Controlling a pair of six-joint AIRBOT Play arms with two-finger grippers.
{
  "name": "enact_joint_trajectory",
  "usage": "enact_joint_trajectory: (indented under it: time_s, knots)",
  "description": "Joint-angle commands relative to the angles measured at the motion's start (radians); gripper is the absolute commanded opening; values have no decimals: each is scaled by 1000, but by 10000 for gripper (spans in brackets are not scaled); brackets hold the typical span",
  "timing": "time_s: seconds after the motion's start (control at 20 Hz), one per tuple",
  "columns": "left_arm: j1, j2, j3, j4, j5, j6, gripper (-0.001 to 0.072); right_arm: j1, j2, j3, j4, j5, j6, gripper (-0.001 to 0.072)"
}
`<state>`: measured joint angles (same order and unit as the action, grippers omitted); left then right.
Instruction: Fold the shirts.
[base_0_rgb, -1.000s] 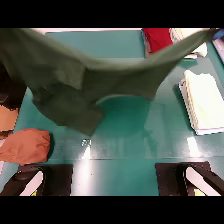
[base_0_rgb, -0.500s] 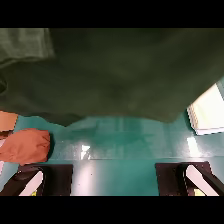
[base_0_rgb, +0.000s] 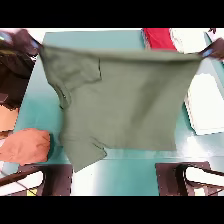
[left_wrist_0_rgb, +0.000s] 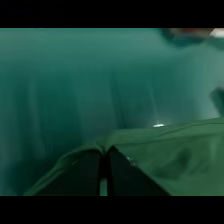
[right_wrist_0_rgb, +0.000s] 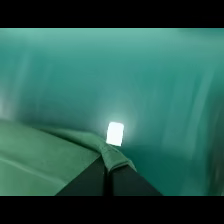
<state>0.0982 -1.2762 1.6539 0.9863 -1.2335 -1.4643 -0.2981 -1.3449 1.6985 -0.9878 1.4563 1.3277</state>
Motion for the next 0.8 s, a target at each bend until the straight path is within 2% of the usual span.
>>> enact_joint_trajectory:
  time_s: [0.0,0.1,0.25,0.4,0.5,0.6,0.75]
  knots:
    - [-43,-225,-90,-10,19,74,29,120,-190,-110,-86,-90,37,19]
    - [-57,-313,-90,-15,99,89,29,144,-283,-92,-76,-152,45,19]
    - [-45,-348,-88,-19,201,85,29,153,-371,18,-77,-163,45,19]
    - [0,-346,-51,-12,43,92,29,140,-362,90,-87,-95,13,19]
    - [24,-345,-57,24,-72,105,29,122,-315,38,-90,-56,5,19]
    - [22,-345,-90,87,-104,104,29,122,-260,-72,-143,-70,-2,19]
    - [3,-345,-183,91,-89,104,29,130,-202,-241,-190,-114,-2,19]
